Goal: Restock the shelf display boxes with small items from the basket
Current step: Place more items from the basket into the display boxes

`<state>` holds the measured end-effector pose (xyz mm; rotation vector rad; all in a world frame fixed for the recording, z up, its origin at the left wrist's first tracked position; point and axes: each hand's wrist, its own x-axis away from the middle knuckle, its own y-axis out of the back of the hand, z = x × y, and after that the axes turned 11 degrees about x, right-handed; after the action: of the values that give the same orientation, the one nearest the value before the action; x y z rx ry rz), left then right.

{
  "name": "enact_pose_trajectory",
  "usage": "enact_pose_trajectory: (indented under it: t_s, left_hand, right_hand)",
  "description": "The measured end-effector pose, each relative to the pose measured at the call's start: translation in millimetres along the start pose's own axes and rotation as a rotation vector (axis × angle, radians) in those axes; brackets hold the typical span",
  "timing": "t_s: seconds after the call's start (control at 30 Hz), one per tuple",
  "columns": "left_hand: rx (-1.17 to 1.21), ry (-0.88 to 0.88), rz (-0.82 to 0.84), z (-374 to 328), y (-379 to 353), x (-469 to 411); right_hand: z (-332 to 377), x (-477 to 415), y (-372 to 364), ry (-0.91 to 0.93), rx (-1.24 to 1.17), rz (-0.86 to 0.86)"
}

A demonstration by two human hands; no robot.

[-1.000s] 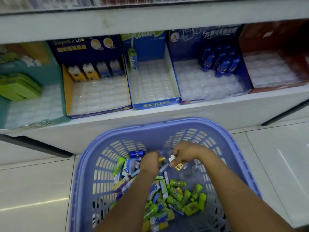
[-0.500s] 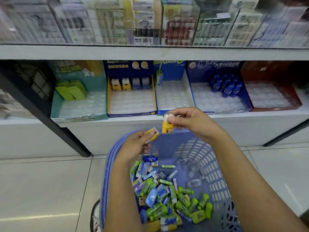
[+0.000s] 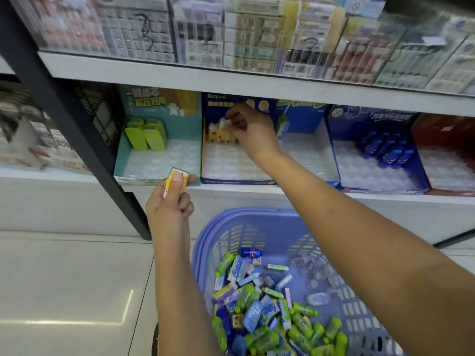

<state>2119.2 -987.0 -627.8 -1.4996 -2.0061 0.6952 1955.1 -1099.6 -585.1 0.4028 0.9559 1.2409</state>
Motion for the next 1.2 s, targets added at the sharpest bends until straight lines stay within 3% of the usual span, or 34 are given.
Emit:
enact_pose_trajectory:
  t_s: [0.2, 0.47, 0.77, 0.93, 1.0, 1.13, 1.2]
  left_hand:
    - [-0.216, -0.024, 0.028, -12, 8, -10]
    - [-0.441, 0.097, 0.182, -13, 0, -5]
    - [-0.612, 0.053, 0.141, -8, -2, -5]
    - [-0.737, 0.042, 0.187, 1, -14, -6]
    - [-0.78, 0.037, 0.221, 2, -20, -5]
    - [-0.816, 0.014, 0.278, -1, -29, -6]
    - [-0.796, 0.009, 0.301, -3, -34, -8]
  right_hand:
    - [0, -5, -24, 0.117, 0.144, 0.115]
    - [5, -14, -24, 0.195, 0.33, 0.179]
    - [1, -11, -19, 0.19, 0.395, 0.17]
    - [12, -23, -2, 0.206, 0.612, 0.355]
    - [19, -16, 10, 0.162, 0.53, 0.41]
    - [29, 29, 39, 0.119, -0.006, 0.534]
    - [27, 49, 46, 0.157, -0.048, 0.586]
